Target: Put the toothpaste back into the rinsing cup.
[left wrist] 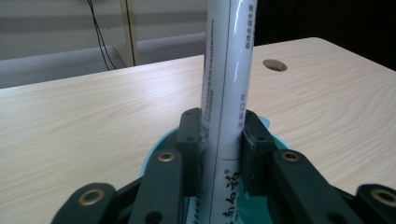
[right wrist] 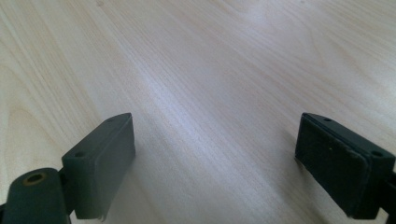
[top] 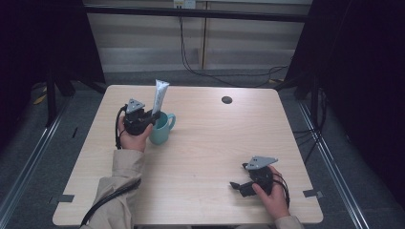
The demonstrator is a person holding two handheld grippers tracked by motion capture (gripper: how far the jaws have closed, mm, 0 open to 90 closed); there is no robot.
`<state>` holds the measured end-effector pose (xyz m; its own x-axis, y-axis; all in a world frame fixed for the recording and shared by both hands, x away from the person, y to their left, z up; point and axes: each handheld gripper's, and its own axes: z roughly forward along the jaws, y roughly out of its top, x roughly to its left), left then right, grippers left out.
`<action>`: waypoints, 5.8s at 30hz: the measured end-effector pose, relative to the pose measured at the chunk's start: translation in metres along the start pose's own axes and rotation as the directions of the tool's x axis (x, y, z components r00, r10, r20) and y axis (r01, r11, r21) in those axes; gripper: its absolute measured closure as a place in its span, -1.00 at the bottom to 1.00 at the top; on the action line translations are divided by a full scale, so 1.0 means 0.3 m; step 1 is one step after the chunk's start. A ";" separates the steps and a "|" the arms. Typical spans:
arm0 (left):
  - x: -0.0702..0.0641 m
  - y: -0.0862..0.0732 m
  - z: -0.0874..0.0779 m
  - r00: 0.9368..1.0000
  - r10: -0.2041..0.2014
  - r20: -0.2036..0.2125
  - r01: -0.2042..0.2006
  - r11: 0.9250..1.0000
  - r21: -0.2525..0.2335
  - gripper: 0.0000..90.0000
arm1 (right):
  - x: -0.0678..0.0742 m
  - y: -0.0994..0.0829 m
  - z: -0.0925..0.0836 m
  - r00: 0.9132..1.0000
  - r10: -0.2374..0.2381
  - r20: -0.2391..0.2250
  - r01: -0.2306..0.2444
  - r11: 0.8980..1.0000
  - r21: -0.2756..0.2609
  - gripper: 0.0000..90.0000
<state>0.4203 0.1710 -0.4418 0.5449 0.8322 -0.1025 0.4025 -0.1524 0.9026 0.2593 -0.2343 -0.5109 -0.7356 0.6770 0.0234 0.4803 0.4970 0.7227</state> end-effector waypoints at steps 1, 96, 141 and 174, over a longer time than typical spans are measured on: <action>0.000 -0.001 0.001 1.000 0.004 0.000 -0.004 1.000 0.004 0.63 | 0.000 0.000 0.000 1.000 0.000 0.000 0.000 1.000 0.000 -0.75; -0.068 0.057 -0.132 0.999 0.025 0.025 -0.028 0.990 0.137 -0.42 | 0.001 0.000 0.000 1.000 0.000 0.000 0.000 1.000 0.001 -0.75; -0.219 -0.035 -0.121 0.981 0.033 0.194 -0.062 0.987 0.147 -0.63 | 0.000 0.000 0.000 1.000 0.000 -0.004 0.000 1.000 0.000 -0.75; -0.271 -0.150 -0.109 0.962 0.111 0.251 -0.157 0.972 0.173 -0.66 | 0.000 0.000 0.000 1.000 0.000 -0.007 0.000 1.000 0.000 -0.75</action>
<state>0.3339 0.1277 -0.4604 0.7531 0.6497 -0.1033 0.4330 -0.3713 0.8214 0.2593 -0.2343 -0.5109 -0.7390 0.6732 0.0281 0.4804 0.4972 0.7225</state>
